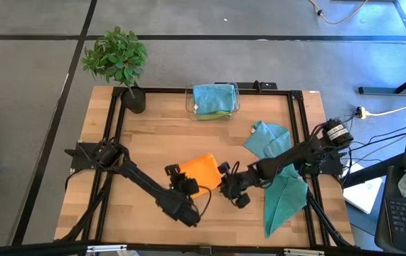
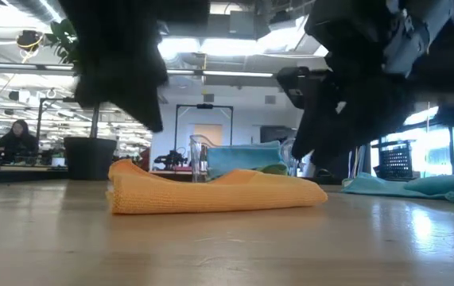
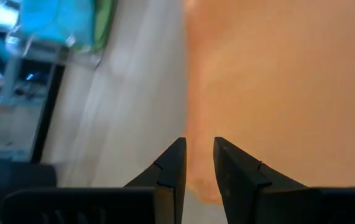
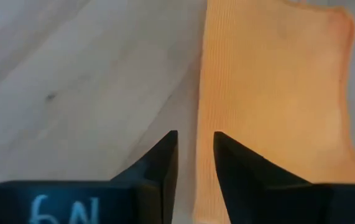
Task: Fold microfiber towels
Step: Put the folded orange microfiber towel into the transparent bin
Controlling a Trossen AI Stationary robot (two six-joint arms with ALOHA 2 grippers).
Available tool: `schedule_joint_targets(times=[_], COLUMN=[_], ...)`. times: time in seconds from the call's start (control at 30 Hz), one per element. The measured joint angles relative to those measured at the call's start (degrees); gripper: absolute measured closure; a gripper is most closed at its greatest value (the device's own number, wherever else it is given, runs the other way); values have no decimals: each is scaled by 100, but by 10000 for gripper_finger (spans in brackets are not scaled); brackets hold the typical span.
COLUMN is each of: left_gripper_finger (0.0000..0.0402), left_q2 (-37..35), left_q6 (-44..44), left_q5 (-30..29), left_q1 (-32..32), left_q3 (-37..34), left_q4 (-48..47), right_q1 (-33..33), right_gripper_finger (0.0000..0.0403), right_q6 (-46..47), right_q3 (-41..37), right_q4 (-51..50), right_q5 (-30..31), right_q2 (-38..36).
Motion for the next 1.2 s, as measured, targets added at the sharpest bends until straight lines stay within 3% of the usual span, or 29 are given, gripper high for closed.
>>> schedule_joint_targets(times=[0.13,0.3,0.4,0.47,0.57,0.77,1.03,1.1,1.2], left_gripper_finger=[329,329,329,329,329,329,329,329,329], left_q2=[0,2,2,2,-28,-87,-120,-118,-118], left_q6=[-123,-157,-175,-180,-186,-400,-621,-619,-618], left_q5=[163,416,439,515,704,713,529,537,529], left_q1=[208,374,381,356,251,-29,-187,-195,-224], left_q3=[-343,-567,-605,-581,-471,-5,485,550,674], left_q4=[27,75,94,79,-44,-527,-959,-1009,-1091], right_q1=[11,-112,-76,-43,-106,-282,-791,-869,-939], right_gripper_finger=[289,217,172,155,150,200,328,374,390], right_q6=[-445,-516,-539,-557,-529,-516,-553,-659,-1050], right_q3=[13,283,506,592,623,610,601,599,660], right_q4=[486,510,528,524,590,624,697,648,402], right_q5=[293,397,1013,1316,1309,1151,313,349,840], right_q2=[366,874,1094,1200,1295,1448,1501,1456,1321])
